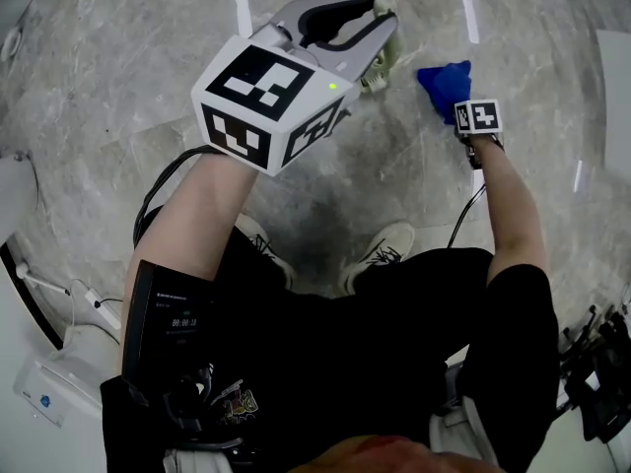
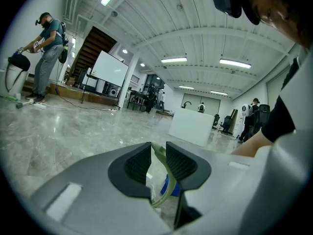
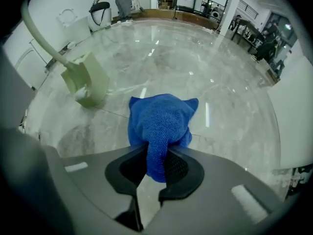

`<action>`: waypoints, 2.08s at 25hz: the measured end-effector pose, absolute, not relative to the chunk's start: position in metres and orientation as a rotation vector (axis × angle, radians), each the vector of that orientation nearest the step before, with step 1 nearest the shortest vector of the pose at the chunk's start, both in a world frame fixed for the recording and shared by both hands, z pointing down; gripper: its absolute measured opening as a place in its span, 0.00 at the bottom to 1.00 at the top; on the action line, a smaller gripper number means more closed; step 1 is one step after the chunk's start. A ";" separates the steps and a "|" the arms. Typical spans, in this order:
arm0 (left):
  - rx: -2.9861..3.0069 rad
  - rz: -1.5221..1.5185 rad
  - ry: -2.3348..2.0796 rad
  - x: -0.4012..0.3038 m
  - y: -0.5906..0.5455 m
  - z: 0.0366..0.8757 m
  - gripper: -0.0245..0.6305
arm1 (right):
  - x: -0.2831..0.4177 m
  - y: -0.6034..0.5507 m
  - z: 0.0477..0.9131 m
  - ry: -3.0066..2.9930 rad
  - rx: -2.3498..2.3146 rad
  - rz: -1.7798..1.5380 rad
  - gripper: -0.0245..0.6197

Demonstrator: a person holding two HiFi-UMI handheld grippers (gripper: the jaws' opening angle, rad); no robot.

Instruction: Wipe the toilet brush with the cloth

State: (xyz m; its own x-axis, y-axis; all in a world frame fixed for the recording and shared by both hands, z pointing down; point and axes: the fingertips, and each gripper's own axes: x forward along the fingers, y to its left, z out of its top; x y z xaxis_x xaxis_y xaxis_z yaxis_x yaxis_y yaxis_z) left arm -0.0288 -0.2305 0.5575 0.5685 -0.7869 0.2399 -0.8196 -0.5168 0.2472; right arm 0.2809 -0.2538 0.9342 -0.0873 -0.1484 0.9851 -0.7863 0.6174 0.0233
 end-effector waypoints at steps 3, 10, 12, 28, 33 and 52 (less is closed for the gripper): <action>2.522 0.153 -1.297 -0.027 -0.228 0.555 0.24 | 0.266 -0.249 0.928 -1.670 0.768 0.708 0.16; 2.390 -0.019 -1.308 -0.068 -0.221 0.552 0.48 | 0.263 -0.253 0.856 -1.935 1.029 0.799 0.46; 2.238 -0.096 -1.324 -0.093 -0.214 0.554 0.48 | 0.259 -0.255 0.801 -2.060 1.180 0.793 0.44; 1.792 0.271 -0.938 -0.010 0.052 0.469 0.08 | 0.123 -0.046 0.465 -2.332 0.981 1.021 0.04; 1.875 0.278 -0.897 -0.013 0.065 0.337 0.07 | 0.105 -0.016 0.329 -2.354 1.002 0.954 0.04; 2.032 -0.076 -1.284 0.005 0.126 0.017 0.07 | 0.122 0.086 -0.003 -2.723 0.809 0.622 0.04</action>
State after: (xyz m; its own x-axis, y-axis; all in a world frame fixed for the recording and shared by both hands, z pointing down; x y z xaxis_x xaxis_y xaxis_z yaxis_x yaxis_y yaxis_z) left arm 0.0051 0.1259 0.0170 0.5024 -0.8063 0.3121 -0.7639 -0.2449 0.5971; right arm 0.1218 0.0859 -0.0026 -0.8201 -0.4644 0.3343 -0.5635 0.7570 -0.3307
